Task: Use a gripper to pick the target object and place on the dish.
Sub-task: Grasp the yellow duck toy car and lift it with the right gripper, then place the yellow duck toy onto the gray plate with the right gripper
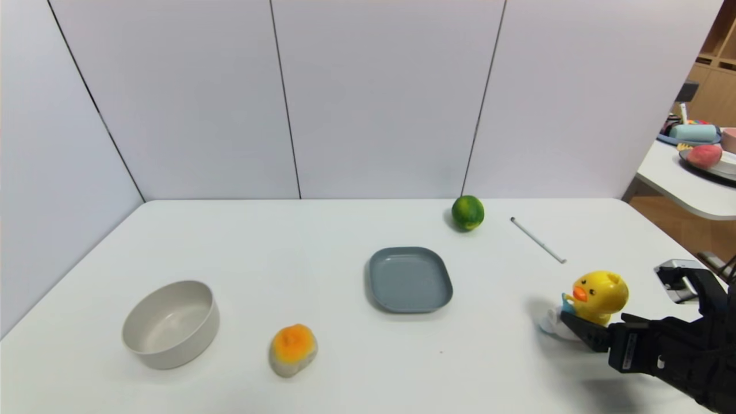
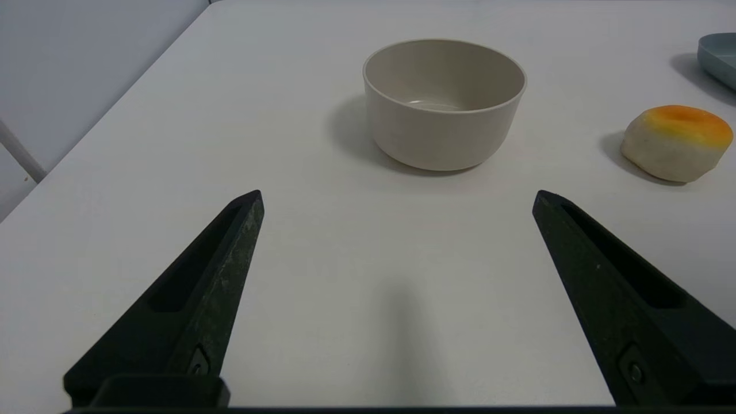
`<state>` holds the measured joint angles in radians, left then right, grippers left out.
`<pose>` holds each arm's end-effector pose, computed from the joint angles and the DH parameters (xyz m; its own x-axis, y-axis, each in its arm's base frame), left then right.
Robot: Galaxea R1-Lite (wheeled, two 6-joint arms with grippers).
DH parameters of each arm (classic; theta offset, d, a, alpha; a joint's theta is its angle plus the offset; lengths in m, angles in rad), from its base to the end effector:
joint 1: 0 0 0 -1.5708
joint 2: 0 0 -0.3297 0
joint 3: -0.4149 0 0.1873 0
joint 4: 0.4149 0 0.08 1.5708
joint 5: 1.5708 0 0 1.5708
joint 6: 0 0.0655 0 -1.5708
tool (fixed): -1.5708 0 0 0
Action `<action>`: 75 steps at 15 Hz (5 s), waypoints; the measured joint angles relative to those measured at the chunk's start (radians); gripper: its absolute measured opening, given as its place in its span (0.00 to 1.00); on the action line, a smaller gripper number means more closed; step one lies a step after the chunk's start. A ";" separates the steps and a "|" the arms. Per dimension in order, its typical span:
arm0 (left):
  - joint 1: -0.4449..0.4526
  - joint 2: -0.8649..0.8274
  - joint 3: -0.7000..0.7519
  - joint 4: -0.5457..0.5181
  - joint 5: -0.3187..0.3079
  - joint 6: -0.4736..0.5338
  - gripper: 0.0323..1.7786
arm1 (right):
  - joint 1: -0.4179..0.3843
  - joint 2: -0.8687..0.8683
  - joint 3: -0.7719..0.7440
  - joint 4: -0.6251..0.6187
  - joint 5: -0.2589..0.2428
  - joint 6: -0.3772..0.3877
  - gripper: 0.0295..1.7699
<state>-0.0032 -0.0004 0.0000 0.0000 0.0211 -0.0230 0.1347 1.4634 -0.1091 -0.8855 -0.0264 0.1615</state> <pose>-0.0128 0.0014 0.0755 0.9998 0.0179 0.0004 -0.0179 0.9996 -0.0230 0.2034 0.0258 0.1109 0.8873 0.0936 -0.4517 -0.0375 0.9906 0.1317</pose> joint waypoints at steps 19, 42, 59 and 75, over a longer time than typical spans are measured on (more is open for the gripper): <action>0.000 0.000 0.000 0.000 0.000 0.000 0.95 | -0.006 0.049 -0.001 -0.079 -0.003 0.023 0.97; 0.000 0.000 0.000 0.000 0.000 0.000 0.95 | -0.011 0.108 -0.015 -0.107 -0.010 0.036 0.81; 0.000 0.000 0.000 0.000 0.000 0.001 0.95 | 0.011 0.070 -0.072 -0.129 -0.009 0.022 0.17; 0.000 0.000 0.000 0.000 0.000 0.000 0.95 | 0.136 0.008 -0.181 -0.110 -0.009 -0.106 0.18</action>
<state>-0.0032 0.0000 0.0000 0.0000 0.0206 -0.0226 0.2702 1.4715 -0.2904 -0.9953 -0.0351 0.0553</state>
